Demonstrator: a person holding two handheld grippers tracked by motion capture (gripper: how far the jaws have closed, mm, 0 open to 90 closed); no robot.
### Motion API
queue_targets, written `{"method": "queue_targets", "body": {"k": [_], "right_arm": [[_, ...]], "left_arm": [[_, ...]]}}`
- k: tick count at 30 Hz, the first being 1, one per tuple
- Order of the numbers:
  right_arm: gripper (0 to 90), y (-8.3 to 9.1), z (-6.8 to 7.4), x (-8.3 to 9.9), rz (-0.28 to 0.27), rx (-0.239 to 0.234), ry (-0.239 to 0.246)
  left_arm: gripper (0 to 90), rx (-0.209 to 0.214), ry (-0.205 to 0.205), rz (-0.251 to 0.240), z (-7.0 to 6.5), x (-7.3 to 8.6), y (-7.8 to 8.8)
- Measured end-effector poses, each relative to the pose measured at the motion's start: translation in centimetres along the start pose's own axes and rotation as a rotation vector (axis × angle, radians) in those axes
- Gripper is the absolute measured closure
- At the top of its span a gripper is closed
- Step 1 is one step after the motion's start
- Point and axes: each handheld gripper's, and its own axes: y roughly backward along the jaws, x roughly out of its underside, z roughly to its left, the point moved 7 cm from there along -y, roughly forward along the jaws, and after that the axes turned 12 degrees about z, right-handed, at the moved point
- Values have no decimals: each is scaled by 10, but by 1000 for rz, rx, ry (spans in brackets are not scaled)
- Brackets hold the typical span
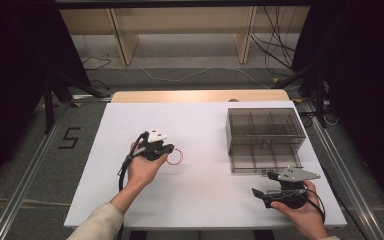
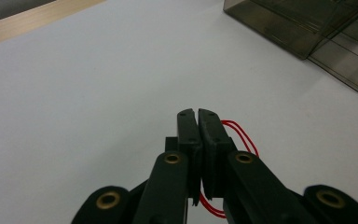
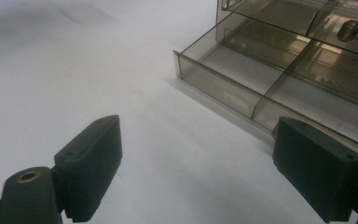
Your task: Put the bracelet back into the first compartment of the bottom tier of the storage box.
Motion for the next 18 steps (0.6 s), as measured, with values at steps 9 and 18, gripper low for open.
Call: {"method": "queue_targets", "body": {"k": [9,18], "right_arm": [[163,0,0,0,-5,-2,-2],[164,0,0,0,0,1,1]], "left_arm": [[882,16,-18,-1,-11,-6,-3],[882,33,-40,-4,-24,-13,-8]]}}
